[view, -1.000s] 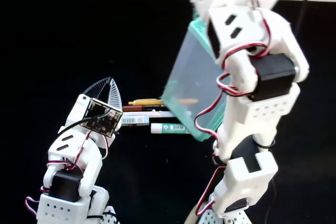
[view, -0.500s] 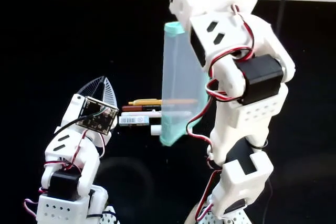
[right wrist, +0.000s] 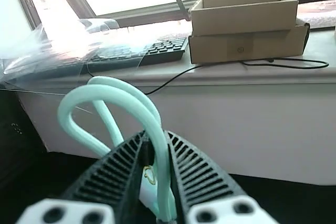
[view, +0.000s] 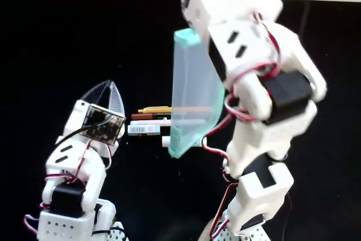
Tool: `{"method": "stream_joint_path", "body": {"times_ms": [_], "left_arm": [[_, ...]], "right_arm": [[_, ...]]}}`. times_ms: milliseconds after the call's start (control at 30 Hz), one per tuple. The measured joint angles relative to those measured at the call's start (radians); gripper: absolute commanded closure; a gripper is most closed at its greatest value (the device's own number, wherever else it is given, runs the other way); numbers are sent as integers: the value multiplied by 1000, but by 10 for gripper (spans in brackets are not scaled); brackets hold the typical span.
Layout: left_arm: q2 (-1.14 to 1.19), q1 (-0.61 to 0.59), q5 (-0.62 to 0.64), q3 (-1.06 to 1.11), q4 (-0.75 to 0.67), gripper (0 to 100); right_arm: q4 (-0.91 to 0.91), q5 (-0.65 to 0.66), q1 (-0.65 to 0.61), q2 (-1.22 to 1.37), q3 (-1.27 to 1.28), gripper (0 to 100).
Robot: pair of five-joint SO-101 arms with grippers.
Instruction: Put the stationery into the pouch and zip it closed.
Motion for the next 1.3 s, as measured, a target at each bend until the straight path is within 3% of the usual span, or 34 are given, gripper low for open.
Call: {"method": "stream_joint_path", "body": {"times_ms": [600,700,833,967,1300], "left_arm": [[-9,0,-2,-261,253,987],[15,0,-2,-307,328,939],[104,0,69,-370,466,867],[238,0,164,-466,568,863],[505,-2,230,-738,623,864]], "right_arm": [[97,0,-31,-9,-66,992],[97,0,-52,-9,-66,992],[97,0,-60,-9,-66,992],[97,0,-60,-9,-66,992],[97,-29,-60,-9,-66,992]]}}
